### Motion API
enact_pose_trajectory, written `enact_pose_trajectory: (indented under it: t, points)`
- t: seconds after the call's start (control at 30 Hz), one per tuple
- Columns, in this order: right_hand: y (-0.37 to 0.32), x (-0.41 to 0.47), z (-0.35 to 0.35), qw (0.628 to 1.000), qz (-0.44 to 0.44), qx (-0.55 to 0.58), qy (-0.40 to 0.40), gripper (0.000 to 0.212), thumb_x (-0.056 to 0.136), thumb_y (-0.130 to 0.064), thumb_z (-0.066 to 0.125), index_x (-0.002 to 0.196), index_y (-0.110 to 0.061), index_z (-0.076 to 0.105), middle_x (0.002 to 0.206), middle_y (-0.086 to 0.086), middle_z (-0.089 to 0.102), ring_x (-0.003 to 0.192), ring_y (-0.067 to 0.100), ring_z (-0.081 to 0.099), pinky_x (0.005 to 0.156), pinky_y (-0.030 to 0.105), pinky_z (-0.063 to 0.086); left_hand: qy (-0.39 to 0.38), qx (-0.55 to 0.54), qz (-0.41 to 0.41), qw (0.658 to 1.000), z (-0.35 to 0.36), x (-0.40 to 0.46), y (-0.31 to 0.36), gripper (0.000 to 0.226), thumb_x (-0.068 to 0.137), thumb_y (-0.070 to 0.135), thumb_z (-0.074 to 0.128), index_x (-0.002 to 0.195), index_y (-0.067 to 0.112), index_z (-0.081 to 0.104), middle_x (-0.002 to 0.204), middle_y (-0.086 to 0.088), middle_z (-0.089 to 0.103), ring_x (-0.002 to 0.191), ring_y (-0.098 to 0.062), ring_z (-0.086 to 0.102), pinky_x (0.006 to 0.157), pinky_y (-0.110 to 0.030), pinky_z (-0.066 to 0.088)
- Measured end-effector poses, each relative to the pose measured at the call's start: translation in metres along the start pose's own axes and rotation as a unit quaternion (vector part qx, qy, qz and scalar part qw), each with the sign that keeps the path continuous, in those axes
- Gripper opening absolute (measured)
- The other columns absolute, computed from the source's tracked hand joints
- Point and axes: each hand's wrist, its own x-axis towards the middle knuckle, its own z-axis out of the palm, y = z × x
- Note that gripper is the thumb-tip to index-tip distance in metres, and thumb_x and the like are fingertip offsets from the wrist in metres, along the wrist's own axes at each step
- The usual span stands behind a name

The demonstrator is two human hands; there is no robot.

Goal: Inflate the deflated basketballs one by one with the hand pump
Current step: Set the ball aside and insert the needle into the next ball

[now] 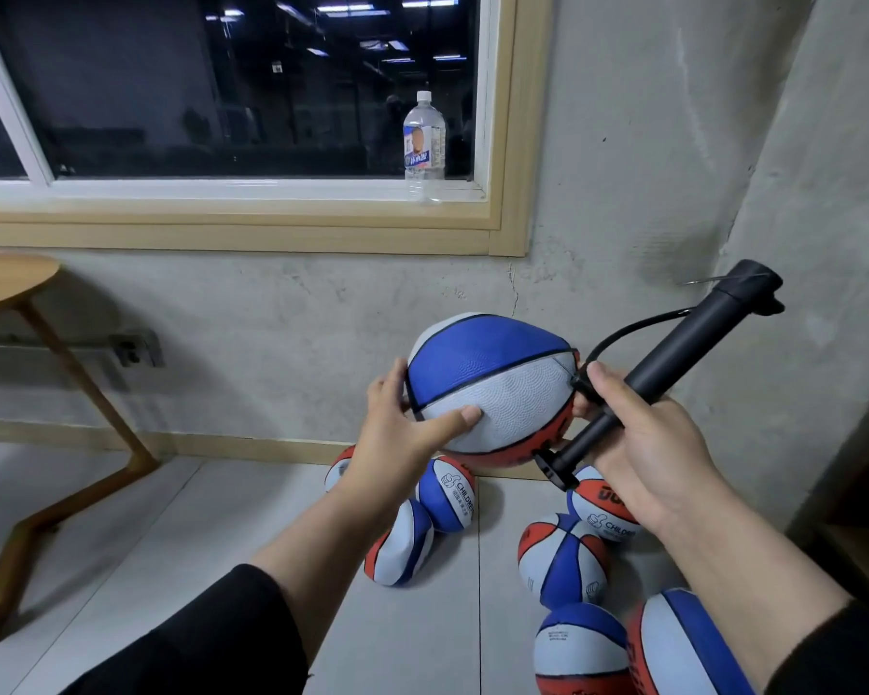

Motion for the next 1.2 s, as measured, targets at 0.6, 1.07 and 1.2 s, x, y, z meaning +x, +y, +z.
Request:
enact_pose_trajectory:
  t: [0.6,1.07,1.2]
  points:
    - [0.011,0.02,0.007,1.0,0.018,0.015,0.017,0.008,0.095,-0.022,0.069,0.093,-0.014,0.069,0.078,0.001,0.065,0.084,0.014,0.066,0.083,0.044,0.059,0.092,0.167,0.108,0.976,0.007,0.011,-0.019,0.057,0.077,0.033,0.091,0.121,0.033,0.056,0.113,0.018,0.058,0.106,0.003,0.058,0.09,-0.024,0.05]
    - [0.008,0.016,0.011,0.997,-0.032,-0.044,-0.049,0.04,0.083,-0.023,0.072,0.115,0.001,0.067,0.076,0.007,0.06,0.07,0.014,0.056,0.078,0.032,0.047,0.07,0.08,0.103,0.989,0.006,0.003,-0.002,0.056,0.075,0.056,0.08,0.125,0.049,0.057,0.156,0.021,0.035,0.139,0.016,0.035,0.114,-0.018,0.034]
    - [0.007,0.018,-0.003,0.999,-0.012,-0.001,-0.047,0.031,0.092,-0.025,0.067,0.116,-0.005,0.064,0.075,0.005,0.054,0.07,0.014,0.05,0.085,0.04,0.042,0.141,-0.069,0.054,0.986,-0.001,0.007,0.001,0.046,0.087,0.052,0.07,0.131,0.045,0.058,0.154,0.01,0.05,0.134,-0.004,0.056,0.114,-0.041,0.047]
